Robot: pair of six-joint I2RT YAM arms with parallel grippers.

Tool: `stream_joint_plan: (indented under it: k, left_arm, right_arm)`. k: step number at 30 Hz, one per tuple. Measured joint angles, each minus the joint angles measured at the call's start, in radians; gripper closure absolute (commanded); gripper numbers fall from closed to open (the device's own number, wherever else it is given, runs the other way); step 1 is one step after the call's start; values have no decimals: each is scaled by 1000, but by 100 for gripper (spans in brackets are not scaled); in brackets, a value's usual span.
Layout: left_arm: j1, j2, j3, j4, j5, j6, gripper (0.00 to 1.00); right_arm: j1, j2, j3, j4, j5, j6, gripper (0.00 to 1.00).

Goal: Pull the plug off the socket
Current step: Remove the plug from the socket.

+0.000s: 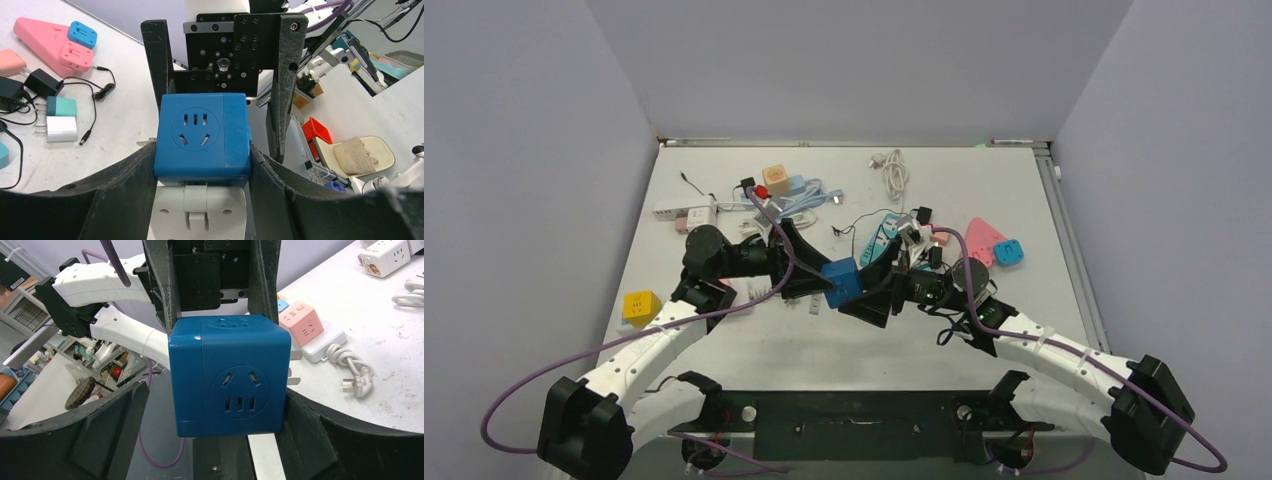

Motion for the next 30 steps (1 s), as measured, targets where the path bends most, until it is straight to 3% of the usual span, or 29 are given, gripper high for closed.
stream_joint_plan:
  k: [5,16,18,19,22,24,25,30]
  left_arm:
    - [0,0,0,0,4,-1,100]
    - [-6,0,0,0,20,-6,100]
    - [-6,0,0,-2,20,-3,87]
    - [-6,0,0,-7,19,1,76]
    - [-6,-6,10,-61,16,38,26]
    - [-10,-16,25,-128,1,90,8]
    - [-13,-25,39,-185,-33,131,2]
    - [-14,-79,70,-364,-184,273,4]
  right_arm:
    - [3,11,-4,7,13,6,30]
    - [3,29,-39,79,29,27,84]
    - [3,29,-41,82,29,28,90]
    - [4,29,-42,82,31,27,93]
    - [4,27,-43,71,35,19,95]
    - [6,16,-43,45,47,9,95]
    - [9,6,-42,19,66,0,95]
    - [9,-38,-9,-218,191,-67,95]
